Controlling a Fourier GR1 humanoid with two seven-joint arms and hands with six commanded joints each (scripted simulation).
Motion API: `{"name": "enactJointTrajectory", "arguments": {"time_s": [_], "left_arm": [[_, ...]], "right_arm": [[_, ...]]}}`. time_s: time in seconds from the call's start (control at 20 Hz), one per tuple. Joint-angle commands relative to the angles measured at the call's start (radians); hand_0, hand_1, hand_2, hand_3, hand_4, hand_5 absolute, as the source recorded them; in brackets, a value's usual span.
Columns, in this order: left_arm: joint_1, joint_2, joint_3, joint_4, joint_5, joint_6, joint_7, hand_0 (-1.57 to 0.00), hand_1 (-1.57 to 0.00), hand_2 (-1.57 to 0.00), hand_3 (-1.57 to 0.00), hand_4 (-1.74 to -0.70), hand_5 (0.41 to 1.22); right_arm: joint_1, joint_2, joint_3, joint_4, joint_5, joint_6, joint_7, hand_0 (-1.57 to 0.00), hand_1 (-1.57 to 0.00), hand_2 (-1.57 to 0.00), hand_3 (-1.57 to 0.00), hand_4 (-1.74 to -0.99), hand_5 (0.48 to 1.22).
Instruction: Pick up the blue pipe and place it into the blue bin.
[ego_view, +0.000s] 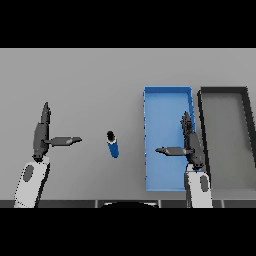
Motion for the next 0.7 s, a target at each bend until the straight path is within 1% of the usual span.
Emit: {"name": "enactJointTrajectory", "arguments": {"time_s": [0.0,0.25,0.3,0.35,0.4,0.5,0.6,0.65], "left_arm": [[0.000,0.000,0.001,0.000,0.000,0.000,-0.004,0.00,0.00,0.00,0.00,-1.01,0.586],[-0.006,-0.001,-0.002,0.007,-0.003,-0.004,-0.010,0.00,0.00,0.00,0.00,-1.01,0.586],[0.029,0.059,-0.037,-0.008,-0.017,-0.103,-0.079,0.00,0.00,0.00,0.00,-1.01,0.586],[0.054,0.109,-0.046,-0.012,-0.015,-0.171,-0.114,0.00,0.00,0.00,0.00,-1.01,0.588],[0.062,0.138,-0.049,-0.012,-0.014,-0.207,-0.123,0.00,0.00,0.00,0.00,-1.01,0.588],[0.062,0.169,-0.058,-0.014,-0.016,-0.252,-0.141,0.00,0.00,0.00,0.00,-1.01,0.589],[0.065,0.168,-0.066,-0.022,-0.016,-0.263,-0.151,0.00,0.00,0.00,0.00,-1.01,0.587],[0.075,0.173,-0.067,-0.030,-0.008,-0.277,-0.166,0.00,0.00,0.00,0.00,-1.01,0.589]], "right_arm": [[-0.001,0.000,0.000,0.000,0.000,-0.001,0.000,0.00,0.00,0.00,0.00,-1.222,0.603],[-0.006,0.002,-0.003,0.006,-0.002,-0.004,0.008,0.00,0.00,0.00,0.00,-1.222,0.603],[0.026,-0.056,0.026,-0.022,0.054,0.022,-0.052,0.00,0.00,0.00,0.00,-1.222,0.603],[0.045,-0.087,0.044,-0.047,0.070,0.048,-0.080,0.00,0.00,0.00,0.00,-1.227,0.603],[0.065,-0.099,0.064,-0.068,0.098,0.052,-0.091,0.00,0.00,0.00,0.00,-1.230,0.601],[0.078,-0.122,0.078,-0.096,0.111,0.069,-0.074,0.00,0.00,0.00,0.00,-1.232,0.599],[0.092,-0.121,0.090,-0.125,0.121,0.067,-0.065,0.00,0.00,0.00,0.00,-1.230,0.595],[0.087,-0.128,0.083,-0.118,0.119,0.067,-0.048,0.00,0.00,0.00,0.00,-1.226,0.593]]}}
